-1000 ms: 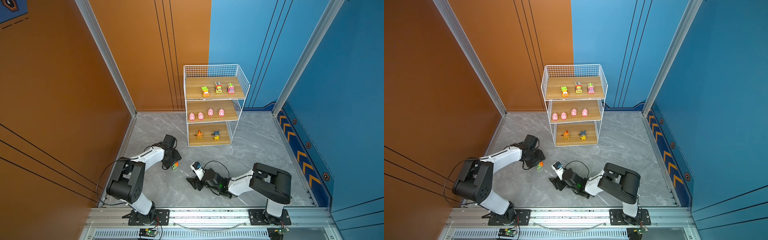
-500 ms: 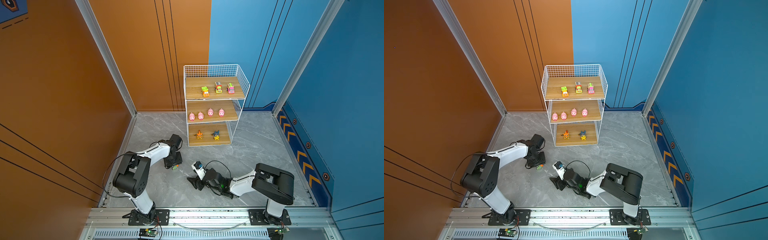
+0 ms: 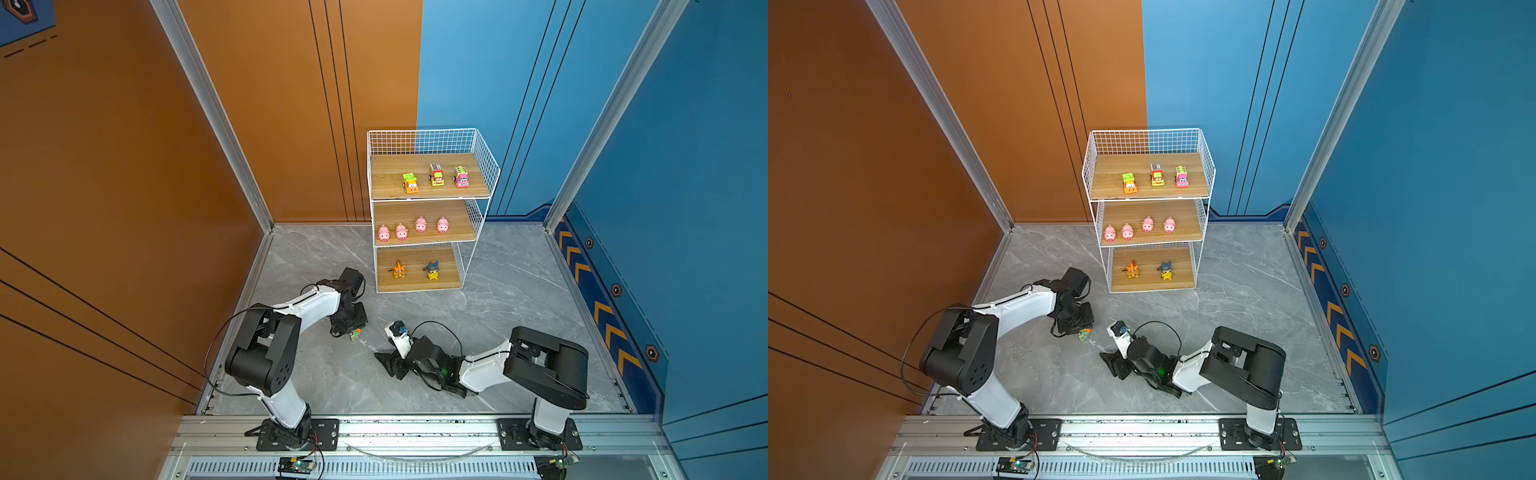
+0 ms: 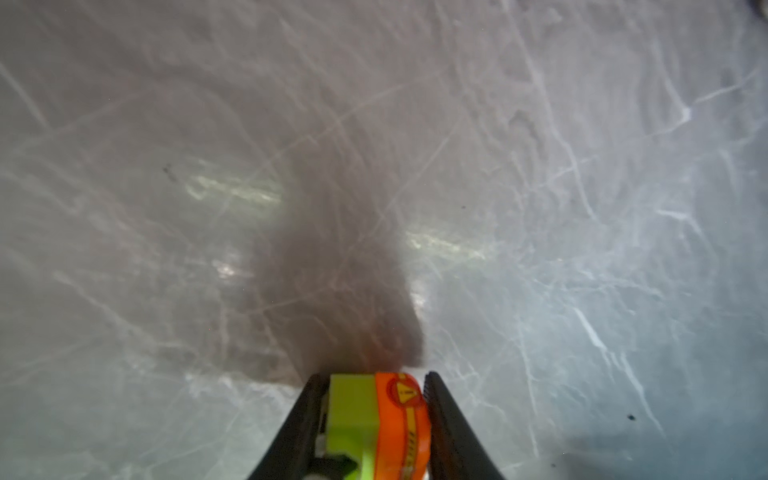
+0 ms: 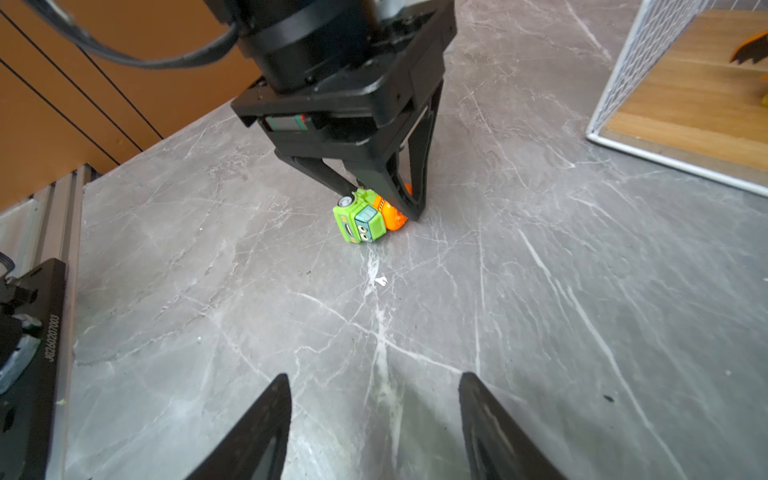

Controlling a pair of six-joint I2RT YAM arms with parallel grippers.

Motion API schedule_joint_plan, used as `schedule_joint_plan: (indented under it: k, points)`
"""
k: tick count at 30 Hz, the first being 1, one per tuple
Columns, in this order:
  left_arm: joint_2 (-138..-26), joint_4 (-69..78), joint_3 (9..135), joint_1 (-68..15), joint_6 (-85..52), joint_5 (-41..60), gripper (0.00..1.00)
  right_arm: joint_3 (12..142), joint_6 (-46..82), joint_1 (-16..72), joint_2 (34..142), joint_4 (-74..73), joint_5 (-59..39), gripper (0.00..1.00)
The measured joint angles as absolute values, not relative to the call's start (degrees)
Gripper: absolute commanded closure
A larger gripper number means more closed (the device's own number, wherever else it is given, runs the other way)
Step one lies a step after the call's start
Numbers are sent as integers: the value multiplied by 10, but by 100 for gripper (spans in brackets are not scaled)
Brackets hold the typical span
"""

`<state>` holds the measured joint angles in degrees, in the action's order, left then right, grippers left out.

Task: Place and organize the plastic toys onto the shelf
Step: 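Hold the small car in the left gripper at the floor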

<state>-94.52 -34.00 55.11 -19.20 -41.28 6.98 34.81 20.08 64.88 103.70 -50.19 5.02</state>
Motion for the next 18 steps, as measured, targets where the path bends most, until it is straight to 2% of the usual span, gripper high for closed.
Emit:
schedule_joint_plan:
  k: [6, 18]
  points:
    - [-897, -282, 506, -167, -464, 129, 70, 390, 303, 631, 1083, -550, 52, 36]
    - [-845, -143, 426, -160, -583, 205, 69, 391, 481, 600, 1162, -671, 52, 37]
